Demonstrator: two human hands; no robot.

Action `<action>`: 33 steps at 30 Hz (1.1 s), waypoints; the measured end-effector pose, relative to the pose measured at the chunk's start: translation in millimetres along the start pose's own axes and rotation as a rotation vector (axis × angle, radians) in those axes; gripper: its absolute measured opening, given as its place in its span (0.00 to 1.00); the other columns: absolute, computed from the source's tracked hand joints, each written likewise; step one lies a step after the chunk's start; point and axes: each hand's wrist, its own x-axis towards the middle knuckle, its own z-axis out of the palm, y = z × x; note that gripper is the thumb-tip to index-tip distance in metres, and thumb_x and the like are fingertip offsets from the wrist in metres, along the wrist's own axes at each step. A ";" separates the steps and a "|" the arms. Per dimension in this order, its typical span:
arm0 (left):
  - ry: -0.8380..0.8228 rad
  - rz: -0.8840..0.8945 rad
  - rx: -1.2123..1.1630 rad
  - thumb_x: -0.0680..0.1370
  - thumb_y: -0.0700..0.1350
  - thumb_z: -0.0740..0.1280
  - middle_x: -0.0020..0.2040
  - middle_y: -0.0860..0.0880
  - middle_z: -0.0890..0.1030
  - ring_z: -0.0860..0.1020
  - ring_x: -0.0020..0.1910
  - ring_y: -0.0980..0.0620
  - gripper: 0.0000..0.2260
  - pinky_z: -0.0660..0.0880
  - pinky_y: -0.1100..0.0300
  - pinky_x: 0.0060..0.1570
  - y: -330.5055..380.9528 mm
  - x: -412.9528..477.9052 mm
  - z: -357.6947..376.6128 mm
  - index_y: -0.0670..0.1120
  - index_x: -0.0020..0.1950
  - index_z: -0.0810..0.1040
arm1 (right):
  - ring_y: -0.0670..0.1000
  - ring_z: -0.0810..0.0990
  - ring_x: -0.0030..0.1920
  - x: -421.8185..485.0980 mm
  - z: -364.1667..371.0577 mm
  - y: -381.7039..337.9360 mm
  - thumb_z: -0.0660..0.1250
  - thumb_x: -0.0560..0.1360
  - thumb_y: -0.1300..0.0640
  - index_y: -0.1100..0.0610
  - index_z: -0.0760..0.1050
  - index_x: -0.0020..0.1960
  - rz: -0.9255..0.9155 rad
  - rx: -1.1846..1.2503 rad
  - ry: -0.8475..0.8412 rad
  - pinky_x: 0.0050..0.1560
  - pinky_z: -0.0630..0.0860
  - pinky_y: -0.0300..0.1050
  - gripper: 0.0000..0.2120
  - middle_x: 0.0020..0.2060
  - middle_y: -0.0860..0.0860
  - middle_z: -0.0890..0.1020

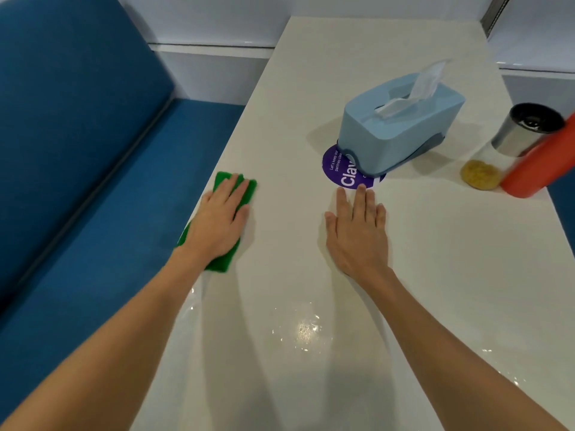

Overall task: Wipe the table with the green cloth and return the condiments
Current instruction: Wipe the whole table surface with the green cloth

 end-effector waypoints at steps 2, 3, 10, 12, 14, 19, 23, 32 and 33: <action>0.039 -0.132 0.062 0.82 0.50 0.50 0.78 0.44 0.58 0.56 0.76 0.45 0.24 0.53 0.47 0.72 18.7 24.3 8.5 0.44 0.77 0.58 | 0.61 0.47 0.76 0.7 0.5 1.5 0.45 0.82 0.48 0.57 0.49 0.78 0.003 -0.008 0.001 0.74 0.46 0.57 0.27 0.76 0.63 0.50; 0.039 -0.170 0.085 0.83 0.50 0.49 0.78 0.43 0.57 0.56 0.76 0.43 0.24 0.53 0.46 0.72 31.7 33.1 12.3 0.43 0.77 0.58 | 0.61 0.47 0.77 1.5 0.1 2.9 0.44 0.82 0.47 0.57 0.49 0.78 0.008 -0.010 -0.002 0.74 0.45 0.57 0.27 0.76 0.63 0.50; -0.118 0.198 -0.041 0.80 0.52 0.47 0.78 0.49 0.58 0.56 0.77 0.50 0.26 0.51 0.53 0.74 69.3 -23.3 12.9 0.48 0.78 0.59 | 0.60 0.47 0.77 -0.5 -0.2 5.7 0.44 0.82 0.47 0.56 0.49 0.78 -0.003 -0.010 -0.012 0.74 0.45 0.56 0.26 0.77 0.61 0.50; -0.154 0.254 -0.070 0.80 0.52 0.49 0.78 0.52 0.56 0.54 0.77 0.54 0.25 0.48 0.58 0.74 43.1 -45.1 -1.2 0.51 0.78 0.58 | 0.60 0.48 0.77 -0.7 -0.4 5.3 0.43 0.82 0.47 0.56 0.50 0.78 -0.012 -0.014 0.007 0.74 0.47 0.57 0.26 0.76 0.62 0.51; -0.142 0.214 -0.070 0.79 0.52 0.49 0.78 0.52 0.56 0.53 0.77 0.55 0.26 0.47 0.62 0.73 10.6 -51.5 -13.0 0.51 0.78 0.59 | 0.60 0.48 0.77 0.3 0.2 4.7 0.44 0.82 0.47 0.56 0.49 0.78 -0.008 -0.012 -0.010 0.74 0.46 0.56 0.26 0.77 0.62 0.50; -0.042 -0.008 -0.019 0.80 0.51 0.49 0.78 0.49 0.57 0.54 0.77 0.51 0.25 0.50 0.50 0.75 -22.2 -14.5 -14.3 0.49 0.78 0.59 | 0.62 0.49 0.76 2.1 2.5 -0.4 0.44 0.82 0.48 0.57 0.50 0.78 0.000 -0.029 0.013 0.74 0.47 0.58 0.26 0.76 0.63 0.52; 0.016 -0.259 0.094 0.82 0.47 0.49 0.79 0.45 0.53 0.52 0.77 0.46 0.24 0.50 0.46 0.73 23.5 28.7 5.8 0.46 0.78 0.55 | 0.61 0.48 0.76 2.7 2.0 1.3 0.44 0.82 0.47 0.57 0.49 0.78 0.010 -0.038 -0.005 0.74 0.46 0.58 0.27 0.76 0.62 0.50; -0.163 0.309 -0.072 0.80 0.49 0.50 0.78 0.53 0.57 0.54 0.77 0.54 0.25 0.48 0.59 0.74 45.9 -56.5 0.1 0.52 0.78 0.59 | 0.60 0.46 0.77 2.1 0.4 5.0 0.44 0.82 0.47 0.55 0.48 0.78 -0.005 -0.020 -0.025 0.74 0.45 0.56 0.26 0.77 0.61 0.49; -0.162 0.305 -0.074 0.80 0.49 0.50 0.78 0.53 0.56 0.53 0.77 0.55 0.25 0.48 0.59 0.74 28.1 -62.4 -6.3 0.52 0.78 0.58 | 0.60 0.47 0.77 2.1 0.6 4.8 0.44 0.83 0.47 0.56 0.48 0.78 -0.007 -0.023 -0.018 0.74 0.45 0.57 0.26 0.77 0.61 0.50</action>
